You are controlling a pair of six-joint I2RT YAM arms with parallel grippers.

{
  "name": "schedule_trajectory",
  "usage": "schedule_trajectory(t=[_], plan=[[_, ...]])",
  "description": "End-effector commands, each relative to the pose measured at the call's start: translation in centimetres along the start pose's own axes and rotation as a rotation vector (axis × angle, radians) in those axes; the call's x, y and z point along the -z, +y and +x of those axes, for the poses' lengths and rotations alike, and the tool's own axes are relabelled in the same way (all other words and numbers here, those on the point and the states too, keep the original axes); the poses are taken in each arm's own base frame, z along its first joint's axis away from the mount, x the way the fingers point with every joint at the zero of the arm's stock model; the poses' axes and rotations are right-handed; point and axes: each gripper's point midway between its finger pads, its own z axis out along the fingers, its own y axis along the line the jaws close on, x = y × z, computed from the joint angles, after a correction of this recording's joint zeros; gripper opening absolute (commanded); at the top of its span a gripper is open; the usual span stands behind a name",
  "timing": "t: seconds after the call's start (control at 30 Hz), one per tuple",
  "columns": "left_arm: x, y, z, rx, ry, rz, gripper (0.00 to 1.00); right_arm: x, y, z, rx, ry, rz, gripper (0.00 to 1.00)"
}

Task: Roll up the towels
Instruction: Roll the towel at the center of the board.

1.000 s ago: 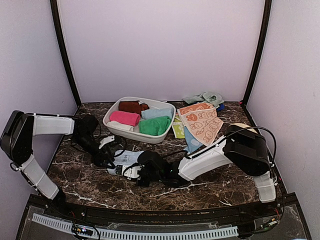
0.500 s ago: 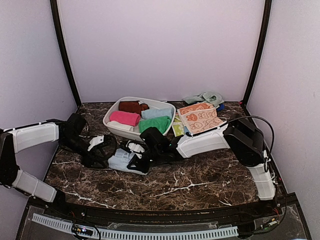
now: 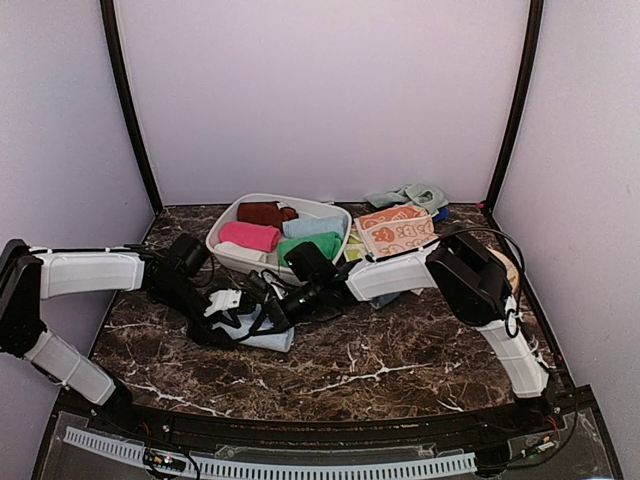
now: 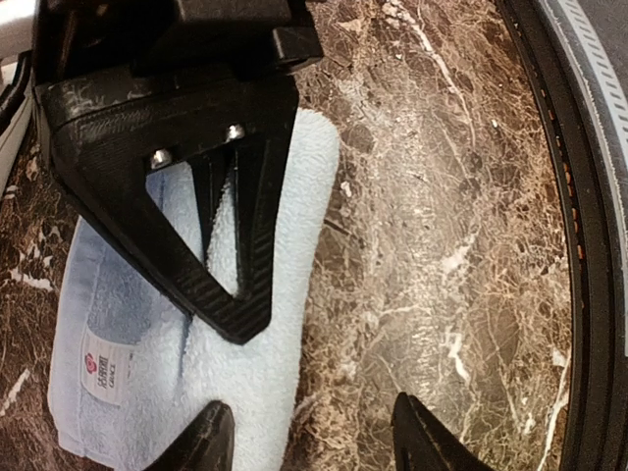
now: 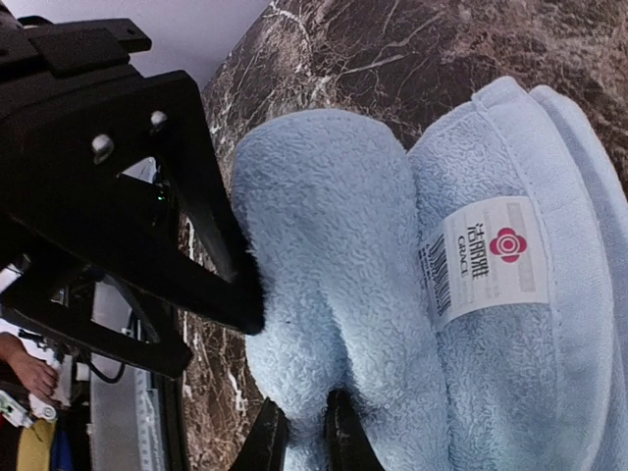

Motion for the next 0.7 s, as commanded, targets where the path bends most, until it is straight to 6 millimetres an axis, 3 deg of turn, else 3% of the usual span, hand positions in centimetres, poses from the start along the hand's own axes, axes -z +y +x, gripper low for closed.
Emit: schedule_trajectory(t=[0.0, 0.07, 0.23, 0.33, 0.4, 0.5, 0.67], plan=[[-0.8, 1.6, 0.0, -0.049, 0.032, -0.043, 0.56, -1.2, -1.8, 5.1, -0.297, 0.138, -0.046, 0.06], [-1.3, 1.6, 0.6, -0.047, 0.050, -0.034, 0.54, -1.0, -1.8, 4.9, -0.318, 0.125, -0.052, 0.05], [-2.6, 1.5, 1.6, 0.006, 0.069, -0.007, 0.33, -0.8, -0.9, 4.9, -0.351, 0.114, -0.091, 0.09], [-3.2, 1.6, 2.1, 0.037, 0.081, 0.002, 0.29, -0.6, -0.3, 5.0, -0.369, 0.114, -0.109, 0.10], [-3.5, 1.8, 2.4, 0.038, 0.083, -0.008, 0.31, -0.4, 0.0, 5.1, -0.377, 0.115, -0.113, 0.12], [-3.3, 1.6, 2.1, 0.038, 0.074, -0.004, 0.43, -0.3, 0.1, 5.3, -0.399, 0.129, -0.119, 0.10], [-0.8, 0.6, -0.3, -0.001, 0.017, 0.002, 0.60, -0.6, -1.2, 6.2, -0.430, 0.163, -0.070, 0.07]])
